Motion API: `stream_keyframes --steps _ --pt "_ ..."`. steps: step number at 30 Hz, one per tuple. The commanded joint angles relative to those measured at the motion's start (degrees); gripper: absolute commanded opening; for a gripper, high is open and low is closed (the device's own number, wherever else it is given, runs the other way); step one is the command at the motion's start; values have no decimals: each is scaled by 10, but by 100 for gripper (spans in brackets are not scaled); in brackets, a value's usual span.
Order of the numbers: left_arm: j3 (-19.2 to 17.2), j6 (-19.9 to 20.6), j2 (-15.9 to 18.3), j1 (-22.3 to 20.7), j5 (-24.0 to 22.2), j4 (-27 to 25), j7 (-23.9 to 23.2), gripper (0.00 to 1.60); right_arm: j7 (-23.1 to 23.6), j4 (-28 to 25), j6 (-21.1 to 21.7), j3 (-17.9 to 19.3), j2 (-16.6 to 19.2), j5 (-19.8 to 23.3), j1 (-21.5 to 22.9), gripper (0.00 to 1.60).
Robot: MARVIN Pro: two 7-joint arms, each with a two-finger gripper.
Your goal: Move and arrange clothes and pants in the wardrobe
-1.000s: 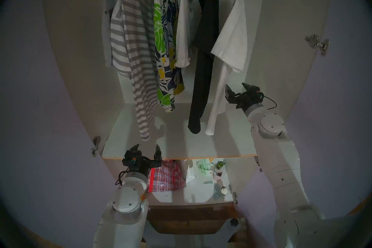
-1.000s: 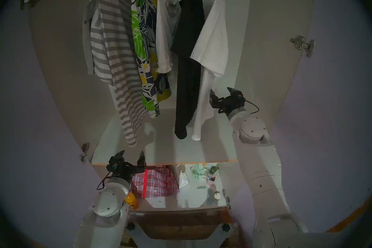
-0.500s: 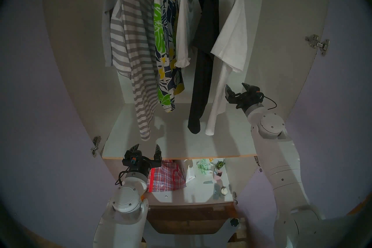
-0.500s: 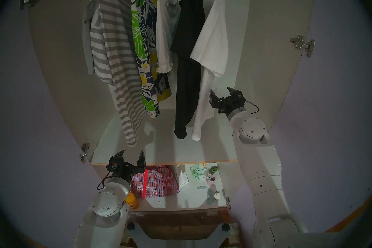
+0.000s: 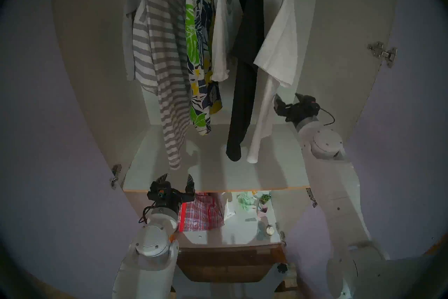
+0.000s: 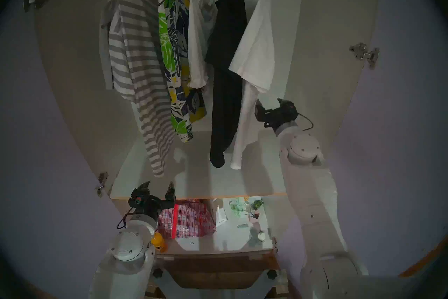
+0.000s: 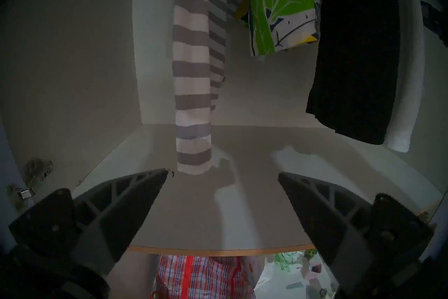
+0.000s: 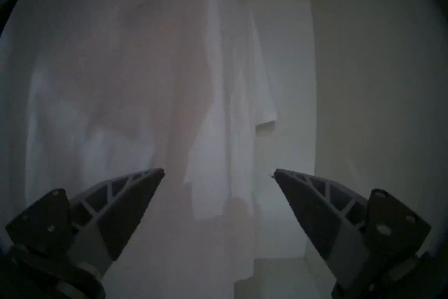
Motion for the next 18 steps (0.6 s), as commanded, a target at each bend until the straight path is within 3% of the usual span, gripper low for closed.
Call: stream_keyframes --steps 1,6,10,13,18 --pt "2 -3 0 -5 -1 -15 -3 160 9 21 -17 15 12 10 43 160" --pt "2 -3 0 -5 -1 -15 -3 160 93 78 0 18 50 51 102 160" --pt "2 -3 0 -5 -1 -15 -2 160 141 145 -9 19 60 50 156 160" --pt "2 -3 0 -5 -1 -14 -2 160 151 193 -26 24 58 42 189 160" --pt "2 -4 0 -6 -1 -13 -2 160 74 266 -72 9 41 -1 236 160"
